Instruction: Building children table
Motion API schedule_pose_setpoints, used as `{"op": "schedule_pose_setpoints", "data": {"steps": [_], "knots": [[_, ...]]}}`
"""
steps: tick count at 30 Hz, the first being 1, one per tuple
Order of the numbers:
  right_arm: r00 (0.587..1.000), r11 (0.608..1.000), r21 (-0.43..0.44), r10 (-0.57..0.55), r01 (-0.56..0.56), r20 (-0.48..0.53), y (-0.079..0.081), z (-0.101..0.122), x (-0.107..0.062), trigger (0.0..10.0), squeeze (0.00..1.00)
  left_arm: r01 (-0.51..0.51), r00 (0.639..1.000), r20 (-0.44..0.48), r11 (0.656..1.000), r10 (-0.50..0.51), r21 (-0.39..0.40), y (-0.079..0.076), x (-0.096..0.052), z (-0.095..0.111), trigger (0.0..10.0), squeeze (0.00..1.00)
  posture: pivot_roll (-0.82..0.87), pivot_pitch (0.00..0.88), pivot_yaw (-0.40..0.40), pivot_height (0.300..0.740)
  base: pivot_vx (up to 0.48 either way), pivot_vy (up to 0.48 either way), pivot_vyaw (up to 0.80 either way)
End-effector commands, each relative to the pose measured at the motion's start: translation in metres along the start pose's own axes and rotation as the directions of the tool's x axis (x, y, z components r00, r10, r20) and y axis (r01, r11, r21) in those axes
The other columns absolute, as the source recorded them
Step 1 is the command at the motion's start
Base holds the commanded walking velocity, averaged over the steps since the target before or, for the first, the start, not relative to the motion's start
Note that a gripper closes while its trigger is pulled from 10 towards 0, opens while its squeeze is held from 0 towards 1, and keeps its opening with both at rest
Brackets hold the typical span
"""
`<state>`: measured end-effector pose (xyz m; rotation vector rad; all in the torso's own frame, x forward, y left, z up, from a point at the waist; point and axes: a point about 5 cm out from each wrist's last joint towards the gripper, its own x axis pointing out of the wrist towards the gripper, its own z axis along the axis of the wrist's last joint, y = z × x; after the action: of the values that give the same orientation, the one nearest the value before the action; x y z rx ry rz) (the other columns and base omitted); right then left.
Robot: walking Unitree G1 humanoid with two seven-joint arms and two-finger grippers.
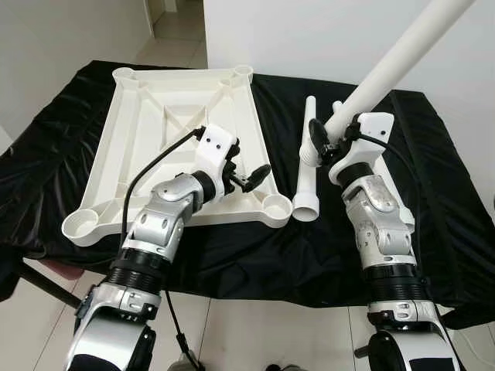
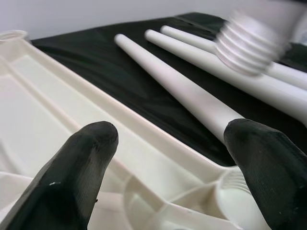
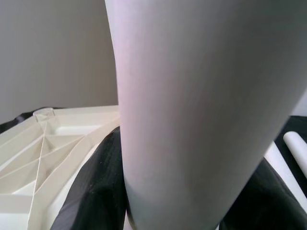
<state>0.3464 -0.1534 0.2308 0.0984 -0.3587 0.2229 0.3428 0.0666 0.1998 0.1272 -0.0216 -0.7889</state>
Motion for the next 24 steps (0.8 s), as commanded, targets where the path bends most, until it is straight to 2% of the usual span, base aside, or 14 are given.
{"op": "schedule_pose_setpoints", "data": {"steps": [1,6,12,24], "knots": [[1.000,1.000,0.010,-0.012,0.011,0.028,-0.0016,0.0036,-0.0018,10.0,0.00,0.021,1.000,-0.021,1.000,-0.021,0.003,-0.0063,0.0009,-0.0032,10.0,0.00,0.14,0.100,0.032,0.740,0.000,0.000,0.00],[0.999,1.000,0.011,-0.009,0.009,0.032,-0.0004,0.0042,-0.0031,10.0,0.00,0.021,1.000,-0.023,1.000,-0.021,-0.008,-0.0059,0.0009,-0.0027,10.0,0.00,0.14,0.102,0.033,0.740,0.000,0.000,0.00],[0.999,1.000,0.013,0.002,-0.002,0.035,0.0008,0.0035,-0.0041,10.0,0.00,-0.038,0.999,-0.006,0.999,0.038,-0.032,-0.0052,0.0018,-0.0005,10.0,0.00,0.15,0.109,0.033,0.740,0.000,0.000,0.00],[0.999,1.000,0.018,0.016,-0.017,0.031,0.0033,0.0019,-0.0040,10.0,0.00,-0.062,0.998,-0.011,0.997,0.062,-0.035,-0.0039,0.0004,-0.0011,10.0,0.00,0.15,0.118,0.028,0.740,0.000,0.000,0.00]]}}
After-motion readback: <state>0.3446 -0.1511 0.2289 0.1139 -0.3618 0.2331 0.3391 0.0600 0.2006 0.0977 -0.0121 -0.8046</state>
